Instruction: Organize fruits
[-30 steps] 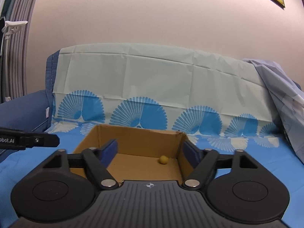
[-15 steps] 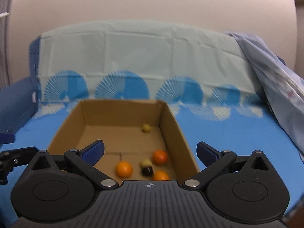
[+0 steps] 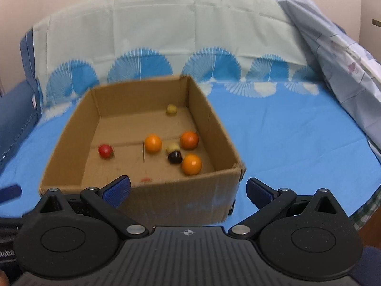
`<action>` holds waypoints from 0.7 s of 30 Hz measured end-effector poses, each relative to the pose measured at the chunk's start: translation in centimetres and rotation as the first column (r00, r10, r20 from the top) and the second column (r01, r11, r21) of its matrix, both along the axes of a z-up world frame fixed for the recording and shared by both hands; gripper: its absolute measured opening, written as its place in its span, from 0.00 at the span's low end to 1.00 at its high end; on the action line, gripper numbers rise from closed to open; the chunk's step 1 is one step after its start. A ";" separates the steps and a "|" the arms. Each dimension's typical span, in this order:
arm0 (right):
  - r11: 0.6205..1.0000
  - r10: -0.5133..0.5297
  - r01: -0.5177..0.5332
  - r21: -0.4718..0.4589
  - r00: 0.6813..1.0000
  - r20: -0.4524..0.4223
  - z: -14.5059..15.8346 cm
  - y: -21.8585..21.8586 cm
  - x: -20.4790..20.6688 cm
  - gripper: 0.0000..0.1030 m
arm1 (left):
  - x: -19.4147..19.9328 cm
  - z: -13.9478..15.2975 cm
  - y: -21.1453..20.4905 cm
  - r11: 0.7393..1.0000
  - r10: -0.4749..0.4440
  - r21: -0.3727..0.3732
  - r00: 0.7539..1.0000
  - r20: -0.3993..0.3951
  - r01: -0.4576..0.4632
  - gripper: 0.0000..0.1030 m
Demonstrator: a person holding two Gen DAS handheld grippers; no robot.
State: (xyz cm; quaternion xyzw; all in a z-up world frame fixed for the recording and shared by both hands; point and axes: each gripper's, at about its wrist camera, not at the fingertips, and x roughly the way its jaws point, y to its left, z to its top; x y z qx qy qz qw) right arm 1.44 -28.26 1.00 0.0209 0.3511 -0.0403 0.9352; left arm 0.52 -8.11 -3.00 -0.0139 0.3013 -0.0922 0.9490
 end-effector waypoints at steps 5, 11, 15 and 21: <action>0.998 0.038 -0.039 -0.053 0.999 -0.017 -0.8 1.2 1.2 0.99 | 2.0 -1.0 0.8 0.998 0.050 -0.027 0.997 -0.060 -0.052 1.00; 0.996 0.060 -0.063 -0.066 0.997 -0.041 -1.5 1.7 2.3 0.99 | 3.2 -1.6 1.0 0.997 0.076 -0.021 0.994 -0.079 -0.078 1.00; 0.995 0.061 -0.064 -0.074 0.997 -0.046 -1.8 1.7 2.7 0.99 | 3.5 -1.7 0.9 0.996 0.074 -0.035 0.994 -0.080 -0.077 1.00; 0.996 0.061 -0.063 -0.056 0.997 -0.043 -1.8 1.3 2.8 0.99 | 3.6 -1.7 0.7 0.996 0.075 -0.033 0.993 -0.087 -0.078 1.00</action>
